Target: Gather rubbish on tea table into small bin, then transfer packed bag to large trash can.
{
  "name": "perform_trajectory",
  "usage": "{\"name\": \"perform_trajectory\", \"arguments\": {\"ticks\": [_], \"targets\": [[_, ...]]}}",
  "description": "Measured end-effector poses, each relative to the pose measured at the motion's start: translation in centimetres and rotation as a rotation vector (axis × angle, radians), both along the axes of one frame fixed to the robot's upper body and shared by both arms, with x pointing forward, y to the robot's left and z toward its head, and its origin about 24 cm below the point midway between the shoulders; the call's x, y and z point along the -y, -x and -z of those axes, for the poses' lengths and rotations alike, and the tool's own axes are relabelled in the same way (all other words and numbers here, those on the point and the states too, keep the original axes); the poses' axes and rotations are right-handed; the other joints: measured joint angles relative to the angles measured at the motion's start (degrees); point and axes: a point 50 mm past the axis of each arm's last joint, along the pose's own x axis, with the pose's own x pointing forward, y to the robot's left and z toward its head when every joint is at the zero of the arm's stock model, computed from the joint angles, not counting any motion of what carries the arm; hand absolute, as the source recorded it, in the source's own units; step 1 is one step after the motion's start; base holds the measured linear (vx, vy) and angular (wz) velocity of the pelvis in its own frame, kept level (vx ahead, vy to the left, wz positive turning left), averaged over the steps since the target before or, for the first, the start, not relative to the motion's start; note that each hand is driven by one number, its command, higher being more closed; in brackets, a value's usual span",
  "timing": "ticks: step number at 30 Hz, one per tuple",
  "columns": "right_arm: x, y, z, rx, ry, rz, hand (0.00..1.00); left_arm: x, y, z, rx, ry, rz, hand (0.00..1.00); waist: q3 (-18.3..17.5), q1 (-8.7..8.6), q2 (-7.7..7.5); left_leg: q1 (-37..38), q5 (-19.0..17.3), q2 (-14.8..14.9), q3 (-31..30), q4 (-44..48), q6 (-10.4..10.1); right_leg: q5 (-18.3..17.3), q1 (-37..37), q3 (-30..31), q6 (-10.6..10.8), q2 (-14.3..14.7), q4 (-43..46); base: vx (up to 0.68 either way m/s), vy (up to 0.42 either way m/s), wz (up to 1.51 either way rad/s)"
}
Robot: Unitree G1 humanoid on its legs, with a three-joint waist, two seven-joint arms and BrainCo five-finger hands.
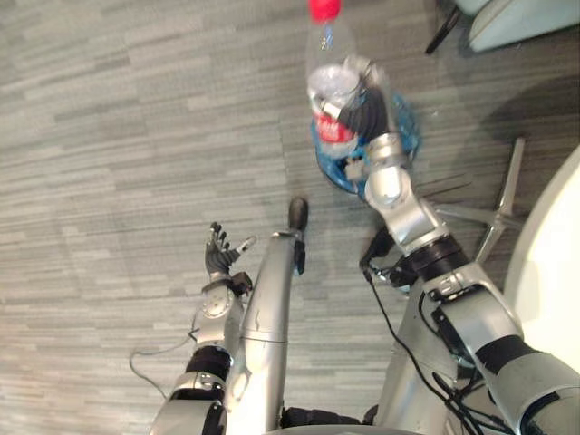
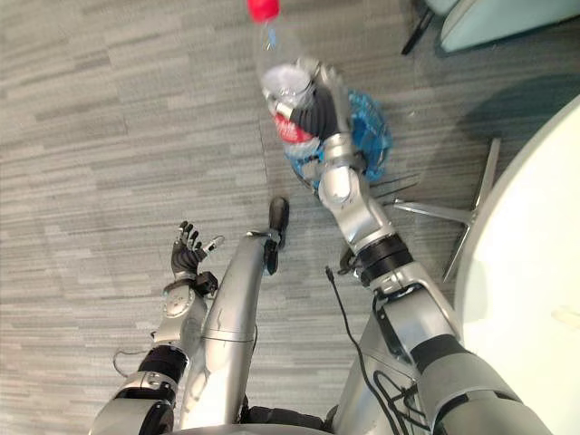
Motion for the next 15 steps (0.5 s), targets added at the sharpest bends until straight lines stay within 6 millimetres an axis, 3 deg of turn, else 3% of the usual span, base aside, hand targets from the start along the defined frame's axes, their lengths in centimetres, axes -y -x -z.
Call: {"name": "perform_trajectory", "arguments": {"ticks": [3,8,9,15], "targets": [[1.5,-0.5,-0.1,-0.023,-0.014,0.041,1.00,-0.1,0.0,0.0,0.000,-0.004,0.001,0.00,0.1,-0.06,-0.15,-2.4,-0.1,0.0,0.0,1.3,0.1,-0.6,-2.6,0.7,-0.2,0.0,1.7,-0.03,0.037,0.03],[2.7,-1.8,2.6,-0.155,-0.007,0.088,1.00,-0.2,-0.2,-0.1,-0.002,-0.022,0.015,0.00,0.3,-0.20,-0.55,-3.4,0.0,0.1,-0.3,1.3,0.0,-1.2,-3.9,0.6,-0.3,0.0,2.6,-0.04,0.013,0.02],[2.9,-1.8,3.3,-0.178,-0.001,0.090,0.00,-0.2,-0.1,-0.1,-0.004,-0.023,0.015,0.00,0.3,-0.24,-0.55,-3.4,0.0,0.2,-0.3,1.3,0.0,-1.3,-4.0,0.6,-0.2,0.1,2.7,-0.04,0.007,-0.01],[2.5,-1.8,5.4,-0.236,-0.001,0.078,0.00,-0.4,-0.1,0.0,-0.009,-0.031,0.022,0.00,0.3,-0.49,-0.56,-3.4,0.1,1.0,-0.3,1.3,-0.2,-1.4,-4.0,0.4,-0.2,0.7,2.5,-0.04,0.015,-0.05]]}}
